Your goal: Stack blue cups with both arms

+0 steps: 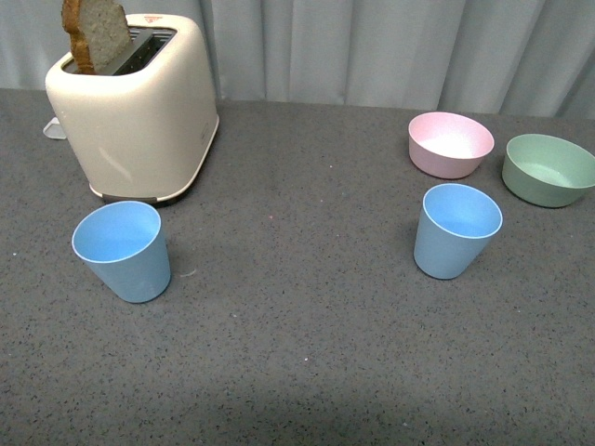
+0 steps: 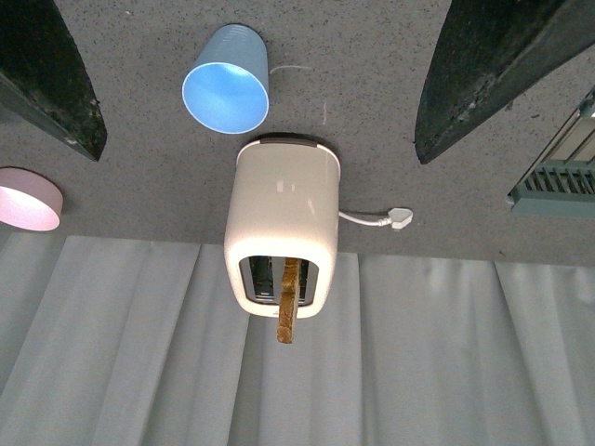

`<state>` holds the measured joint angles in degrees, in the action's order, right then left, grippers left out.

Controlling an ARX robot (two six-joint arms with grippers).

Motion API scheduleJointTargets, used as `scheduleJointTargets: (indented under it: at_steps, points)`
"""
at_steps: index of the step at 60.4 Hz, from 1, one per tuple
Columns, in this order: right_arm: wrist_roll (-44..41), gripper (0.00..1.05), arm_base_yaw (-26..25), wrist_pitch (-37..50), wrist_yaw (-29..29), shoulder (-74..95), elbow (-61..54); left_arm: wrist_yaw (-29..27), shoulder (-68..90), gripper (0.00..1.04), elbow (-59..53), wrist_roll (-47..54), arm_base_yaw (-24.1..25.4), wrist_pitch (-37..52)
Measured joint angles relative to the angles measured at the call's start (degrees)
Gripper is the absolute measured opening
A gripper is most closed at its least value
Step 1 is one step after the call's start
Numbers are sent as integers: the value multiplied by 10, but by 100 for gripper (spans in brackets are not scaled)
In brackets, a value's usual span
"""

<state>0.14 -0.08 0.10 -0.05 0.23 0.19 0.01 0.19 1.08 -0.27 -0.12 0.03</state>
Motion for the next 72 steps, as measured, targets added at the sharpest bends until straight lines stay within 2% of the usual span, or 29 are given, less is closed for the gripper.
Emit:
scheduleJointTargets:
  at_steps: [69, 71, 72]
  points:
    - [0, 95, 0, 0, 0, 0, 0, 0, 0, 98, 0, 0, 0, 0]
    - [0, 95, 0, 0, 0, 0, 0, -36, 10, 98, 5, -12, -10, -19]
    - [0, 95, 0, 0, 0, 0, 0, -90, 34, 98, 20, -33, -25, -56]
